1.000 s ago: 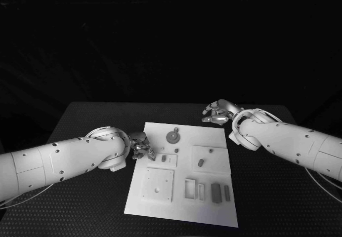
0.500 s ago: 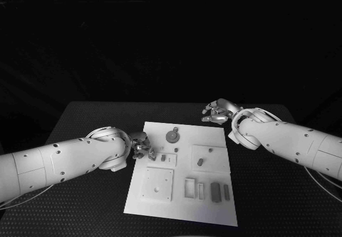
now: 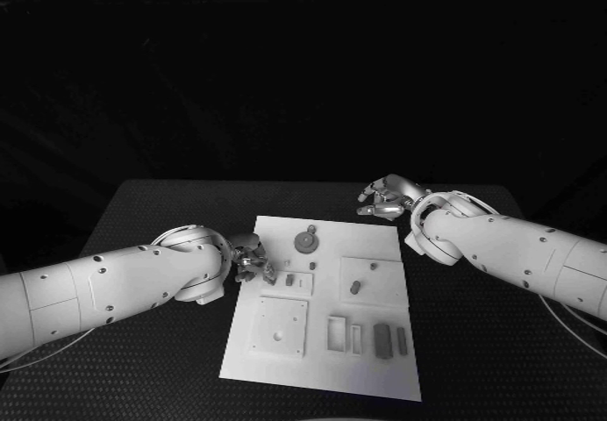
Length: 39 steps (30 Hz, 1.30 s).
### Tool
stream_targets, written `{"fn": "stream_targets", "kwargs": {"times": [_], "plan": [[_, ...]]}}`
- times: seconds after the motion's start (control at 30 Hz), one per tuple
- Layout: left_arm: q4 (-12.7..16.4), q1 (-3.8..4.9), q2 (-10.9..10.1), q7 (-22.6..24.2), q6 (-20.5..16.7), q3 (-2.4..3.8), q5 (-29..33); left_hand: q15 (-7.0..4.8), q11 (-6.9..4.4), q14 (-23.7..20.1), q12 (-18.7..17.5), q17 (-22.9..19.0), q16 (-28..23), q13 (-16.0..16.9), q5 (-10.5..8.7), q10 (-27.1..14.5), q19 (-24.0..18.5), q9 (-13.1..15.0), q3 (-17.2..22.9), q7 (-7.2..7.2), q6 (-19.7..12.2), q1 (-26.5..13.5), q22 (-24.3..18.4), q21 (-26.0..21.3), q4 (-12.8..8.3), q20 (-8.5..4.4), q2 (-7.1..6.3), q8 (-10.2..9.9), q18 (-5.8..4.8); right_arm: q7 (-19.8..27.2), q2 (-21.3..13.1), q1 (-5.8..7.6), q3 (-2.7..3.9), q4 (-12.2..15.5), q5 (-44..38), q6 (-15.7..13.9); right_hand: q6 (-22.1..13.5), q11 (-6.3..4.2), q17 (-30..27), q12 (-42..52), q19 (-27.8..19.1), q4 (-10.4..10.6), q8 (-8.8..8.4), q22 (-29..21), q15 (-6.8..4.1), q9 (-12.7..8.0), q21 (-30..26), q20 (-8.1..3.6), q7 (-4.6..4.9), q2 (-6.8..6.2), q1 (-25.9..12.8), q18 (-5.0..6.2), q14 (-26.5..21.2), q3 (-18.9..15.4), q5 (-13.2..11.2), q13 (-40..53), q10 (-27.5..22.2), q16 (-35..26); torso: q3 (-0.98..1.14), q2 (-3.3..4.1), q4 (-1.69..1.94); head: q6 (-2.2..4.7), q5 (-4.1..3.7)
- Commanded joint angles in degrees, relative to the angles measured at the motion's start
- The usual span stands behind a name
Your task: Assemble the parts on the task board
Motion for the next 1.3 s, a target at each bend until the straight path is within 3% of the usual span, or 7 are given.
{"fn": "stream_targets", "kwargs": {"times": [0.03, 0.1, 0.73, 1.3], "plan": [[0.11, -0.19, -0.22, -0.51, -0.94, -0.09, 0.71, -0.79, -0.38, 0.37, 0.36, 0.06, 0.16, -0.17, -0.47, -0.10, 0.47, 4.34, 0.37, -2.74, 2.92, 0.42, 1.08, 0.40, -0.03, -5.13, 0.53, 0.18, 0.20, 0.38, 0.05, -0.01, 0.01, -0.02, -0.11, 0.52, 1.19, 0.92, -0.07, 0.23, -0.03, -0.28, 0.18, 1.01, -0.04, -0.09, -0.40, -0.31, 0.97, 0.10, -0.42, 2.59, -0.42, -0.03, 0.24, -0.08, -6.40, 0.31, 0.01, -0.02, 0.01, -0.02, -0.08], [0.28, -0.19, -0.40, -0.54, -1.14, -0.07, 1.16, -0.79, -0.37, 0.28, 0.35, 0.04, 0.09, -0.26, -1.14, -0.16, 0.40, 4.42, 0.38, -2.72, 2.85, 0.40, 1.06, 0.40, 0.01, -5.12, 0.67, 0.19, 0.18, 0.38, 0.03, -0.01, 0.01, -0.05, -0.11, 0.51, 1.20, 0.92, -0.08, 0.24, -0.03, -0.25, 0.18, 1.01, -0.03, -0.09, -0.40, -0.30, 0.98, 0.11, -0.46, 2.59, -0.42, -0.05, 0.23, -0.08, -6.40, 0.32, 0.00, 0.00, 0.01, -0.02, -0.20], [0.95, -0.20, -0.70, 0.12, -4.43, -0.06, 2.33, -0.77, -0.42, 0.32, 0.38, 0.06, 0.13, -0.38, -1.12, -0.15, 0.37, 4.56, 0.47, -2.78, 2.95, 0.60, 1.06, 0.45, -0.07, -5.14, 0.44, 0.30, 0.20, 0.36, -0.11, -0.01, 0.01, 0.02, 0.10, 0.48, 1.19, 0.93, -0.10, 0.27, -0.02, -0.17, 0.18, 1.01, -0.03, -0.09, -0.41, -0.29, 0.98, 0.13, -0.60, 2.59, -0.42, -0.11, 0.23, -0.12, -6.41, 0.33, 0.03, -0.02, 0.05, -0.06, -0.22], [0.92, -0.25, -0.50, 0.03, -3.48, -0.07, 2.06, -0.80, -0.44, 0.35, 0.39, 0.06, 0.14, -0.45, -1.12, -0.15, 0.40, 4.61, 0.51, -2.79, 2.94, 0.66, 1.05, 0.48, -0.03, -5.16, 0.37, 0.31, 0.21, 0.33, -0.23, -0.01, 0.01, 0.14, 0.12, 0.53, 1.19, 0.93, -0.12, 0.30, 0.00, -0.16, 0.19, 1.02, -0.03, -0.10, -0.41, -0.29, 0.98, 0.13, -0.62, 2.59, -0.42, -0.12, 0.23, -0.16, -6.41, 0.36, 0.07, -0.02, 0.03, 0.04, -0.17]]}}
